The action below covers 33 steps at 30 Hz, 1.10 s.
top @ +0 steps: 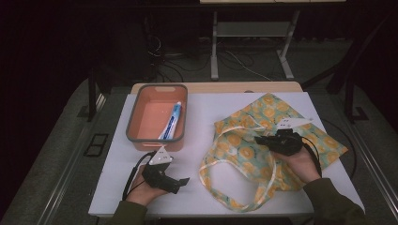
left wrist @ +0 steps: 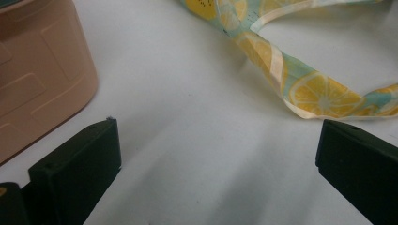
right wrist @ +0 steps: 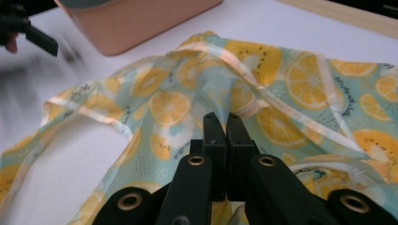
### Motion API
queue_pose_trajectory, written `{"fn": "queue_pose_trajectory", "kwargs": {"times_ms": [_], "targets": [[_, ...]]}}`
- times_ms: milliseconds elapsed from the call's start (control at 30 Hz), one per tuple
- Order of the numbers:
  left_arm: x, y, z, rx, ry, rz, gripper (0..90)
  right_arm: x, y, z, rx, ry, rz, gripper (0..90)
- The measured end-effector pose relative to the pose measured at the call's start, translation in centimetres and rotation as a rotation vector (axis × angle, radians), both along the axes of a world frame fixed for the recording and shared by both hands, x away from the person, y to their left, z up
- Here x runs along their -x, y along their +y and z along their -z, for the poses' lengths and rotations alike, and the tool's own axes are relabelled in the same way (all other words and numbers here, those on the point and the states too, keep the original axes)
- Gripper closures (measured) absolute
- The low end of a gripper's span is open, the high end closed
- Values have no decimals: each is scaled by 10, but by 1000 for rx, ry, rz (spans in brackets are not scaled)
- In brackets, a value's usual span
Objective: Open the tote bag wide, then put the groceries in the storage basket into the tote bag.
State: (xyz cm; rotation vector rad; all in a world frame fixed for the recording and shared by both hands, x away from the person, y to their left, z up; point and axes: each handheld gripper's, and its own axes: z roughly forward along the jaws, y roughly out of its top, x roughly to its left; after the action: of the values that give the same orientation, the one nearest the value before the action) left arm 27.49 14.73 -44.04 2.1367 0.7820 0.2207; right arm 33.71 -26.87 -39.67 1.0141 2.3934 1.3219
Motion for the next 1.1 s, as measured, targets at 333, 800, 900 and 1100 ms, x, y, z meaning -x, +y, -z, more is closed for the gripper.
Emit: {"fn": "queue_pose_trajectory", "kwargs": {"times_ms": [333, 800, 900, 1100], "targets": [[3, 3, -9, 24, -9, 13, 0, -2, -6, 0, -18, 4, 11, 891], [7, -2, -39, 108, -7, 102, 3, -1, -8, 3, -12, 8, -16, 891], [5, -2, -49, 124, -20, 112, 3, -1, -7, 3, -9, 9, -19, 891], [-8, 4, -65, 136, -59, 65, 1, -1, -6, 3, -2, 11, -28, 892]]}}
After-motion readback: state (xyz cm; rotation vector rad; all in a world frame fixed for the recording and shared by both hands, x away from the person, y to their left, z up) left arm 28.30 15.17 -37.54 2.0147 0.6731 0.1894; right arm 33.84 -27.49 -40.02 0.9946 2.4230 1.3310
